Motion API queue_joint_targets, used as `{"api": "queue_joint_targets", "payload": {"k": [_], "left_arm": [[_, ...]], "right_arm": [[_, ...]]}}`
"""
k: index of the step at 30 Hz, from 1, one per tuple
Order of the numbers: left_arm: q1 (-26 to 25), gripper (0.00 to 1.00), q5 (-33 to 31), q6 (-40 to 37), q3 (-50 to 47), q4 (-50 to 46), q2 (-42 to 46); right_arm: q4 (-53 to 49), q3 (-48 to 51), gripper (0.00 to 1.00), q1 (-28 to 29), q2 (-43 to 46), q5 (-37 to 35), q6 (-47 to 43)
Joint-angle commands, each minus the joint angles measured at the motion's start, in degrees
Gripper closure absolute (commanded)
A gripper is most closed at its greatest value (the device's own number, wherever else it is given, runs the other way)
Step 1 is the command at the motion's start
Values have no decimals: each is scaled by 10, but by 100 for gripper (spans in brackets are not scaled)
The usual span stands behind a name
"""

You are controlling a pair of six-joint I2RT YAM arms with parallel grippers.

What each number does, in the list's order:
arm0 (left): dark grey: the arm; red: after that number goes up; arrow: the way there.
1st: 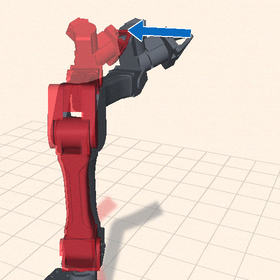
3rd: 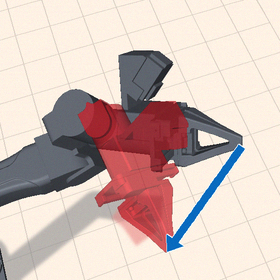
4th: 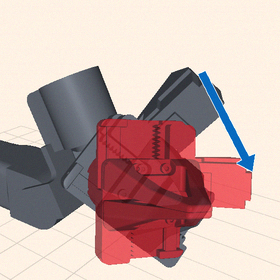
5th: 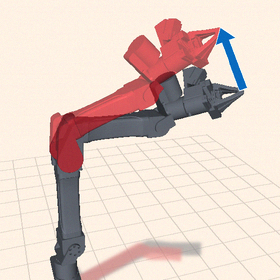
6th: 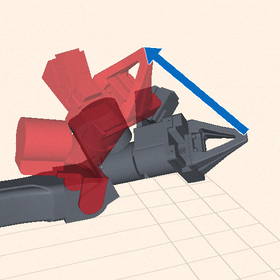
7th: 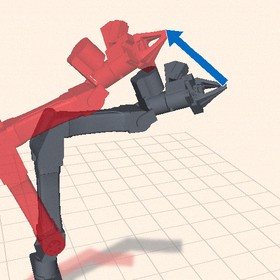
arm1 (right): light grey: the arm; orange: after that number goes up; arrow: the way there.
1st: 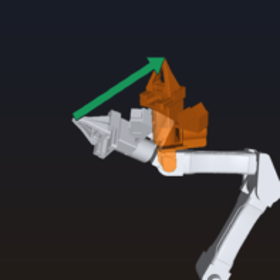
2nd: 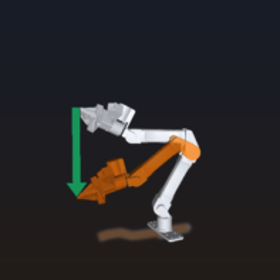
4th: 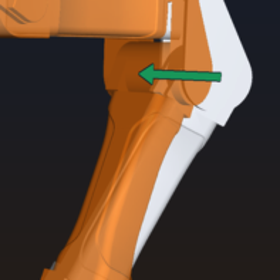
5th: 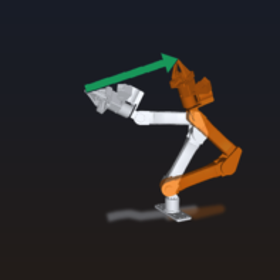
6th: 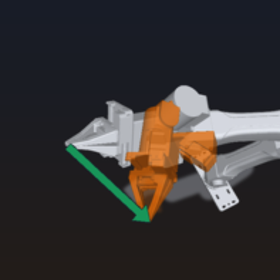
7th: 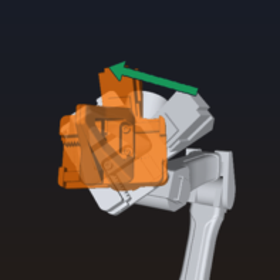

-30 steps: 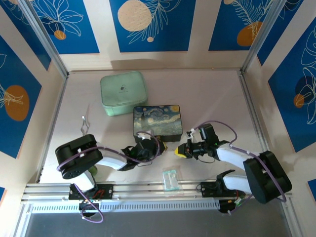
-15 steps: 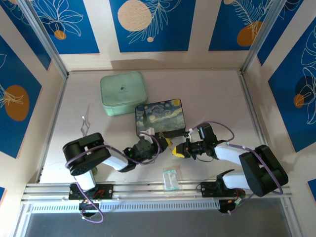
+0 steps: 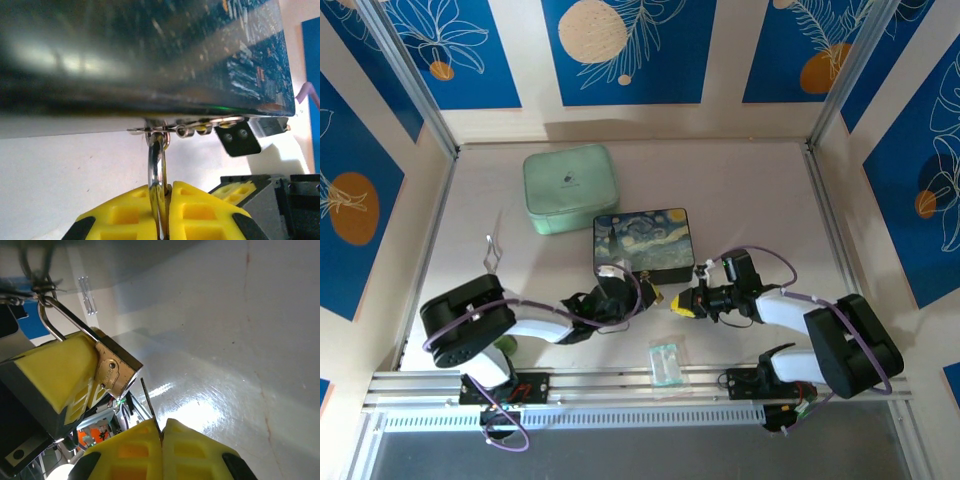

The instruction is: Unlock the padlock with the key

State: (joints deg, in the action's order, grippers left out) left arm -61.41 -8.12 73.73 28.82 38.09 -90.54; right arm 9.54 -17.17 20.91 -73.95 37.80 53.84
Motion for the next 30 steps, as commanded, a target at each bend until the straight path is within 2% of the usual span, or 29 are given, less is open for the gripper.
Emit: {"api": "queue_joint_targets", "payload": {"k": [1, 3, 5, 11, 17, 21, 23, 27, 30], "left_arm": [[-2, 100, 5, -18, 25, -60, 26], [-2, 100, 8, -23, 25, -60, 27], [-2, 96, 8, -34, 18, -47, 28], [2, 90, 7, -63, 26, -79, 1], [-8, 81, -36, -81, 40, -113, -18], [-19, 75, -73, -93, 74, -195, -23], [-25, 71, -102, -82, 93, -255, -23], [-36, 55, -122, -82, 111, -283, -30], [-54, 47, -144, -85, 139, -322, -45]], "right_arm": [[-14, 8, 100, -3, 8, -13, -5], [-22, 7, 100, -3, 9, -22, -6], [-34, 7, 100, -2, 16, -36, -10], [-72, 5, 100, 6, 52, -71, -26], [-64, 14, 100, 8, 57, -74, -24], [-61, 19, 100, 9, 57, -75, -24], [-65, 20, 100, 8, 60, -79, -26], [-66, 21, 100, 8, 58, -86, -30], [-58, 19, 100, 8, 47, -84, -31]]}}
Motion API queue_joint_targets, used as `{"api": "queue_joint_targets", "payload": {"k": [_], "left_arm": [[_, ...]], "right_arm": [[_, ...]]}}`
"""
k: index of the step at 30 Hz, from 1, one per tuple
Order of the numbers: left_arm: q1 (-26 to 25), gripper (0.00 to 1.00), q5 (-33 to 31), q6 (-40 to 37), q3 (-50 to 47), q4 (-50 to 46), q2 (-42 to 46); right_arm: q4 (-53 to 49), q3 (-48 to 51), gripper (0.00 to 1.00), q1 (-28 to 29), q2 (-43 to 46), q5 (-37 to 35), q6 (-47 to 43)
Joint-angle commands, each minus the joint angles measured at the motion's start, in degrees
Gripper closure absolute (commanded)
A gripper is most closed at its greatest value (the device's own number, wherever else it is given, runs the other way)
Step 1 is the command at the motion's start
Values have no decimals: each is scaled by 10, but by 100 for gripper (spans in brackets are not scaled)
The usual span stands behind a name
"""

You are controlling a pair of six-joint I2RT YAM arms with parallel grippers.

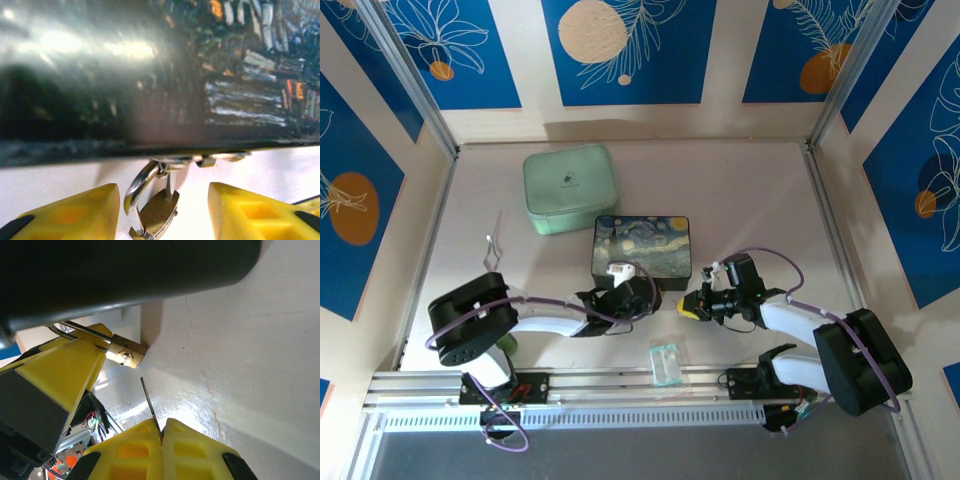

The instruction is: Unlock the padlock with the key

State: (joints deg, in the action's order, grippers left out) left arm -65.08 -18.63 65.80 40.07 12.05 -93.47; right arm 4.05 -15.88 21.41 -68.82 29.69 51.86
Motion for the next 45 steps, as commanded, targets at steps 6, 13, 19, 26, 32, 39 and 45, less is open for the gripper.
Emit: {"api": "queue_joint_targets", "payload": {"k": [6, 13, 19, 26, 32, 39, 45], "left_arm": [[-34, 41, -48, 6, 65, -109, -62], [-44, 61, -66, 12, 74, -151, -72], [-43, 76, -54, 9, 44, -130, -28], [-33, 83, -35, 7, 1, -75, 41], [-11, 86, 20, 31, -33, -1, 50], [-4, 86, 44, 87, -69, 96, 42], [-2, 88, 60, 142, -96, 192, 38]], "right_arm": [[8, 7, 100, 4, -17, -1, -10], [-26, 8, 100, 2, 8, -15, -21], [-15, 8, 100, 4, 6, -5, -17], [44, 19, 100, 22, -20, 25, 14], [66, 29, 100, 43, -19, 24, 36], [168, 60, 100, 99, -28, 17, 108], [289, 83, 100, 113, -54, 24, 173]]}}
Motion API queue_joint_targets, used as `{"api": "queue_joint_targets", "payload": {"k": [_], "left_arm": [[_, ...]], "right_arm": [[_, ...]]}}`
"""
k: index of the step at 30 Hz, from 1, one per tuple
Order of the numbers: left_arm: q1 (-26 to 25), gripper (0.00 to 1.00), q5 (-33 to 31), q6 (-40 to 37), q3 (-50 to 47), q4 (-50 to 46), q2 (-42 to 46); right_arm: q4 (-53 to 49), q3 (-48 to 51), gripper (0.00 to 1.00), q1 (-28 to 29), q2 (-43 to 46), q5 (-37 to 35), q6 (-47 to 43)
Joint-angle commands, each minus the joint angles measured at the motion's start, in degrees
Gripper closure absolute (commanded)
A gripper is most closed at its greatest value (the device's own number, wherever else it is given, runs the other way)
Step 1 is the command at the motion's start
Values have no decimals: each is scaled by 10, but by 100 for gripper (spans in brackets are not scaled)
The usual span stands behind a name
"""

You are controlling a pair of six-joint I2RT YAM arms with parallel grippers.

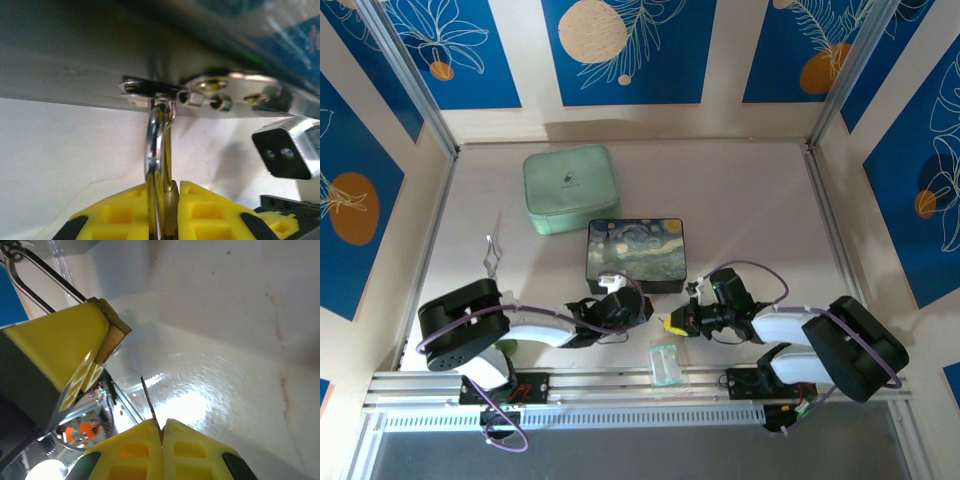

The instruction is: Unlock the padlock with the key

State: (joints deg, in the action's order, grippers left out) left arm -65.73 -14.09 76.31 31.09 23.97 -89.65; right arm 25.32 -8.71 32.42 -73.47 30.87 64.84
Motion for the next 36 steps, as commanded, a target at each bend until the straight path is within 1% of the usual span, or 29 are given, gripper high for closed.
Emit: {"api": "queue_joint_targets", "payload": {"k": [1, 5, 10, 12, 16, 25, 31, 36], "left_arm": [[4, 88, 14, 41, -8, 76, 1], [4, 89, 11, 65, -21, 93, 2], [5, 92, 11, 107, -50, 184, -23], [4, 94, 8, 117, -52, 194, -29], [4, 95, 9, 126, -58, 230, -41], [3, 100, 15, 137, -66, 263, -46], [3, 100, 29, 136, -63, 288, -56], [3, 100, 39, 133, -60, 281, -59]], "right_arm": [[84, 12, 100, 3, -7, 11, 48], [87, 10, 100, 2, 3, 10, 54], [113, 12, 100, 4, -4, 16, 75], [114, 11, 100, 3, -10, 17, 74], [143, 17, 100, 1, -25, 22, 86], [215, 16, 100, -24, -59, 25, 128], [236, 8, 100, -49, -91, 57, 125], [267, -1, 100, -60, -121, 79, 128]]}}
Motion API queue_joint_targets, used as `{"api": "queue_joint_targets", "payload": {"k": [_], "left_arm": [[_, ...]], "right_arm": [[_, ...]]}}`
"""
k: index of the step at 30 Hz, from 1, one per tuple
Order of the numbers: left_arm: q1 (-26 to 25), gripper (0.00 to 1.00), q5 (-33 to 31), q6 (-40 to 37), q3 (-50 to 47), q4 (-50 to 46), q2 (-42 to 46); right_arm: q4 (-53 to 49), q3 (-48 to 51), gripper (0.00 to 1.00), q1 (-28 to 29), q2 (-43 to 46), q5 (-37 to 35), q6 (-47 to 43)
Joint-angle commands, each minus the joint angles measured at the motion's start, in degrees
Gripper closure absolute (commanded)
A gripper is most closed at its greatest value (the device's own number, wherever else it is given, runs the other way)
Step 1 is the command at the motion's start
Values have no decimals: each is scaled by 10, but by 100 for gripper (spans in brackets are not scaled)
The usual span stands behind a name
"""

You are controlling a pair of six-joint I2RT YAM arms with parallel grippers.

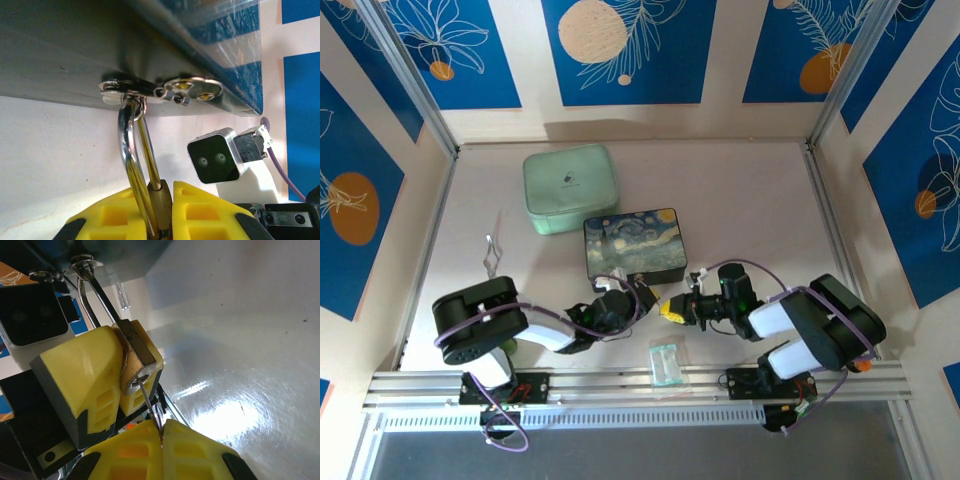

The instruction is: Unlock the padlock with the key

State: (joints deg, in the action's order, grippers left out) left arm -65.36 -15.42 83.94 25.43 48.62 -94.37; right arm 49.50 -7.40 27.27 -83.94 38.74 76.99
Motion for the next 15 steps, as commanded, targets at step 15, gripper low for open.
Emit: {"api": "queue_joint_targets", "payload": {"k": [15], "left_arm": [[1, 100, 73, 7, 20, -20, 9]], "right_arm": [[39, -44, 100, -68, -60, 99, 1]]}}
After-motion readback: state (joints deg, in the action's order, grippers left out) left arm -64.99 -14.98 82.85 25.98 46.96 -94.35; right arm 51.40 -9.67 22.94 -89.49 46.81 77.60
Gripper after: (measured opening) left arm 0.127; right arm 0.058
